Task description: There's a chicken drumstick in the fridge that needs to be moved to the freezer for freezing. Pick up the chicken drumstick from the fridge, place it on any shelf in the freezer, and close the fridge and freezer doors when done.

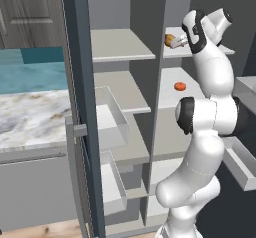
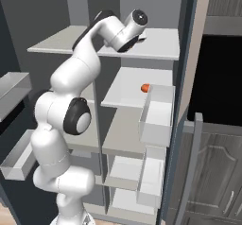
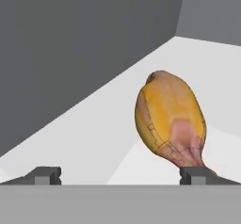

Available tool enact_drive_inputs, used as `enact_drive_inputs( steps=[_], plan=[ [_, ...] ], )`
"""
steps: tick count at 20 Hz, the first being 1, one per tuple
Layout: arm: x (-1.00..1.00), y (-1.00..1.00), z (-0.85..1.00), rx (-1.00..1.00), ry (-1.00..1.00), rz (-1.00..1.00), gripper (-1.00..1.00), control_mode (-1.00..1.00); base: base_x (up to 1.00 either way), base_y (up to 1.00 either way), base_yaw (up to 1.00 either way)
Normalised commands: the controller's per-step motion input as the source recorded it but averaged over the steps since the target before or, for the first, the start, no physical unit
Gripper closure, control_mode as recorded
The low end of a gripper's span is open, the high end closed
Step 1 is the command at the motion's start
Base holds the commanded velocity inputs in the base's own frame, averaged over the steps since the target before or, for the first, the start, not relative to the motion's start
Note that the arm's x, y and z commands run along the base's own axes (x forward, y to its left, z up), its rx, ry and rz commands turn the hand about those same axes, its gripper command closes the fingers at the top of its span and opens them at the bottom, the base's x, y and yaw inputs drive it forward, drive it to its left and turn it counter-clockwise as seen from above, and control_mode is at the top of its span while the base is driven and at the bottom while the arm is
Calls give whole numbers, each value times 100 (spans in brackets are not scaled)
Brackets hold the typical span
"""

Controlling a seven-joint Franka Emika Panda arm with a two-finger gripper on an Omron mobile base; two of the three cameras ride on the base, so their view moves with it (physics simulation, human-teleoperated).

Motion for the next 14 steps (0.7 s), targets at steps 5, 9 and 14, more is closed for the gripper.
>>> enact_drive_inputs(
  steps=[5, 9, 14],
  plan=[
    [45, 0, -12, 0, 0, 0, -100, -100, 0, 0, 0],
    [54, 0, 0, 0, 0, 0, -100, -100, 0, 0, 0],
    [-15, 0, 22, 0, -10, 0, -100, -100, 0, 0, 0]
  ],
)
